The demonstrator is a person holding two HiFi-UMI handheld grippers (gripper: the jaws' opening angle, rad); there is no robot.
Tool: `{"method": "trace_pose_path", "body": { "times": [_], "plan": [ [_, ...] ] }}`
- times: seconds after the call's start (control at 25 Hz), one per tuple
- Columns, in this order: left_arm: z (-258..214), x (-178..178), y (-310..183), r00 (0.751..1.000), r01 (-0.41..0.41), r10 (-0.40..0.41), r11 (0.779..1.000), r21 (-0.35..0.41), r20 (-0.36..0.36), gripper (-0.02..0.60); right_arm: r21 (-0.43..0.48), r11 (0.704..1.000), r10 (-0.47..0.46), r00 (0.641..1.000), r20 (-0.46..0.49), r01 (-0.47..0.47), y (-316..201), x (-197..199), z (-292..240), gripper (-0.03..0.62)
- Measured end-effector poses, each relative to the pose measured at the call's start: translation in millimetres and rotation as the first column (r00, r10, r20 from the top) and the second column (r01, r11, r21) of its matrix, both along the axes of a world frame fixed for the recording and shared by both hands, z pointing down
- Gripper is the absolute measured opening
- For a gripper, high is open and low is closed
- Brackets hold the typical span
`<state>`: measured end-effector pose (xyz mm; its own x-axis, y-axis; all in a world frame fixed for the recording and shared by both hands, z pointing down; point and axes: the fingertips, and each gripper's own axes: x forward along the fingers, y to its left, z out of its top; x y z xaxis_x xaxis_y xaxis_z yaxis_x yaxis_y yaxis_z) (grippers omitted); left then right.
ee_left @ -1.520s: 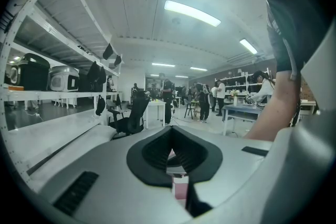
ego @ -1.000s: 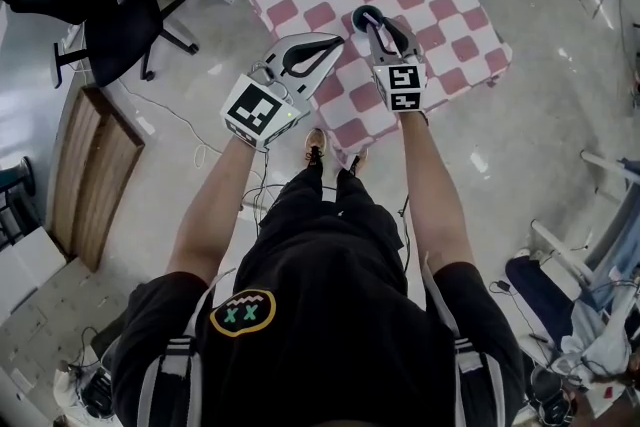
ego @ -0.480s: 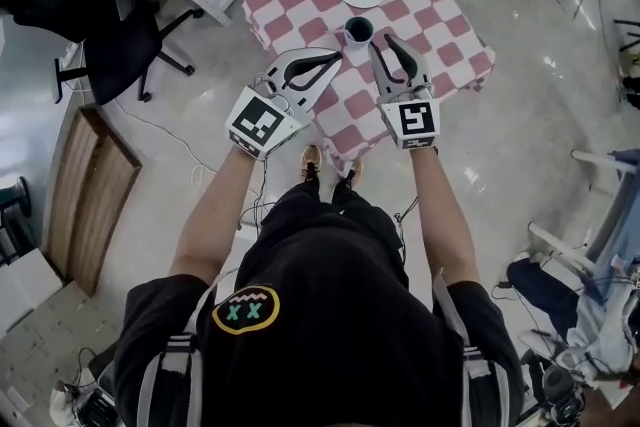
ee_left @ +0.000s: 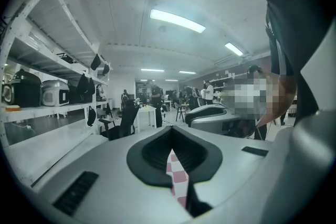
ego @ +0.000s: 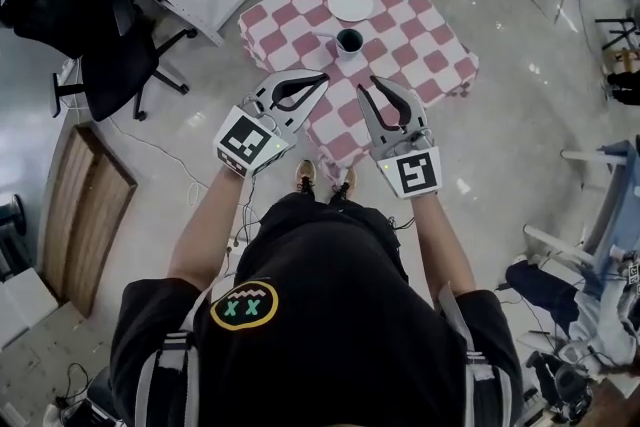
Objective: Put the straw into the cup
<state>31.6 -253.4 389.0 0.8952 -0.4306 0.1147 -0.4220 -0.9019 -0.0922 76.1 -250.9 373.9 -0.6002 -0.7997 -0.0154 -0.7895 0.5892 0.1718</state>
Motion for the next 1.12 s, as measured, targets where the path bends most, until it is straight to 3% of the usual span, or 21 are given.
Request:
{"method": "trace_pose_path", "body": {
  "times": [0.2, 0.4, 1.12],
  "plan": [
    [-1, 0, 16, 1.0, -0.017, 0.017, 1.0, -0.013, -0.002, 0.015, -0.035, 0.999, 0.013, 1.0, -0.025, -0.014, 23, -3, 1, 0.023],
    [-3, -6, 16, 1.0, 0.022, -0.022, 0.999, -0.028, -0.013, 0.014, -0.03, 0.998, 0.049, 0.998, -0.036, -0.05, 31, 1, -2, 0.021],
    [-4, 5, 17, 1.0, 0.009, -0.009, 1.0, -0.023, -0.01, 0.014, -0.056, 0.998, 0.034, 0.997, -0.066, -0.038, 31, 8, 7, 0.02]
  ]
}}
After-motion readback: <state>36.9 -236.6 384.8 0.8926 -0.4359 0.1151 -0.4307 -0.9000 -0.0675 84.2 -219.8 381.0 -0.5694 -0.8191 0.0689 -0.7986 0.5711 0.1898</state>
